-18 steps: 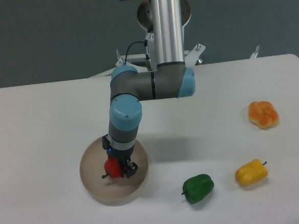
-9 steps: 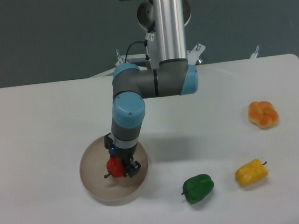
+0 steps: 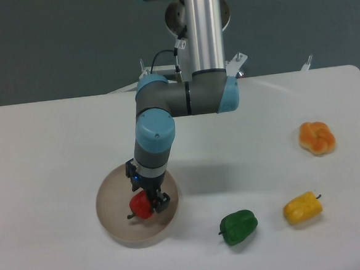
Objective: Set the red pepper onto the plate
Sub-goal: 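Raise the open gripper up away from the red pepper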
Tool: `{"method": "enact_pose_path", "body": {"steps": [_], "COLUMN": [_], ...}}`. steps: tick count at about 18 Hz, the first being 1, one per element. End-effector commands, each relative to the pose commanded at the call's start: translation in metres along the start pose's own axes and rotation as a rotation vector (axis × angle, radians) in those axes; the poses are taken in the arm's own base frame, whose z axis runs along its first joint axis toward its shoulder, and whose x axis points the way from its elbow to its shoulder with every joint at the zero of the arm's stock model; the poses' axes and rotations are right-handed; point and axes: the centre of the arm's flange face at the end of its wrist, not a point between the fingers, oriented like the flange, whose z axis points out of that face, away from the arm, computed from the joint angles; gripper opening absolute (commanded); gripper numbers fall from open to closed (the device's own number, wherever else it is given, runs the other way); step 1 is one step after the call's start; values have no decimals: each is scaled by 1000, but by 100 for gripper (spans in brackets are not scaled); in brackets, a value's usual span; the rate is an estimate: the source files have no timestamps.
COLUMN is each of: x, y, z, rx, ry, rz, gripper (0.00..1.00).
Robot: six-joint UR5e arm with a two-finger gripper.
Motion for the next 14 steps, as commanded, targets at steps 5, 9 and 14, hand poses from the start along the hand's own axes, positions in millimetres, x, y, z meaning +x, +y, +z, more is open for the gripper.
{"method": "enact_pose_path", "body": {"steps": [5, 9, 14], "x": [-6, -19, -50], "y": [3, 18, 69], "z": [-18, -49, -98], "rx": [11, -12, -138], "ry": [-21, -57, -68], "rz": [-14, -33, 24], "gripper": [100, 100, 100]}}
